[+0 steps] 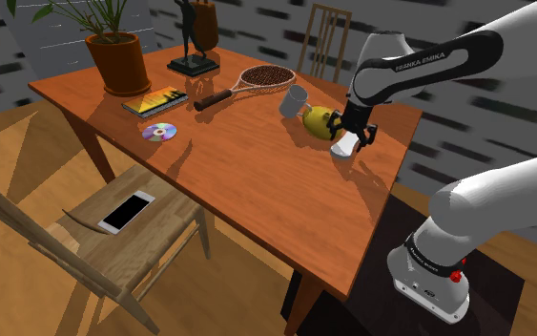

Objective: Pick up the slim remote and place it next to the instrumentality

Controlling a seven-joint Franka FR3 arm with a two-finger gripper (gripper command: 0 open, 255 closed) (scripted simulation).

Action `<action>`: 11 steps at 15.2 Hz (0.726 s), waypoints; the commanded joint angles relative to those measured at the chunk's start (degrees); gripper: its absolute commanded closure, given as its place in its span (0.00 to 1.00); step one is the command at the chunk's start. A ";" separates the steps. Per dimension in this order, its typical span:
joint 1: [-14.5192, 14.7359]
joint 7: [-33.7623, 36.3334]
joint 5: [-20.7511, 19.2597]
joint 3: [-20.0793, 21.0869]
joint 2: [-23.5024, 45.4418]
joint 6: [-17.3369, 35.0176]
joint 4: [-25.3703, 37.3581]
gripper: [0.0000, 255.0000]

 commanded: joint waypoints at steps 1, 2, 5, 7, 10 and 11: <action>0.00 0.07 0.07 0.16 0.78 1.63 -0.83 0.00; 0.00 0.07 0.07 0.16 0.77 1.63 -0.83 0.00; 0.00 0.07 0.07 0.16 0.77 1.63 -0.83 0.00; 0.00 0.07 0.07 0.16 0.78 1.63 -0.83 0.00; -0.01 0.06 0.07 0.16 0.86 1.75 -0.85 1.00; -0.01 0.05 0.07 0.16 0.85 1.74 -0.86 1.00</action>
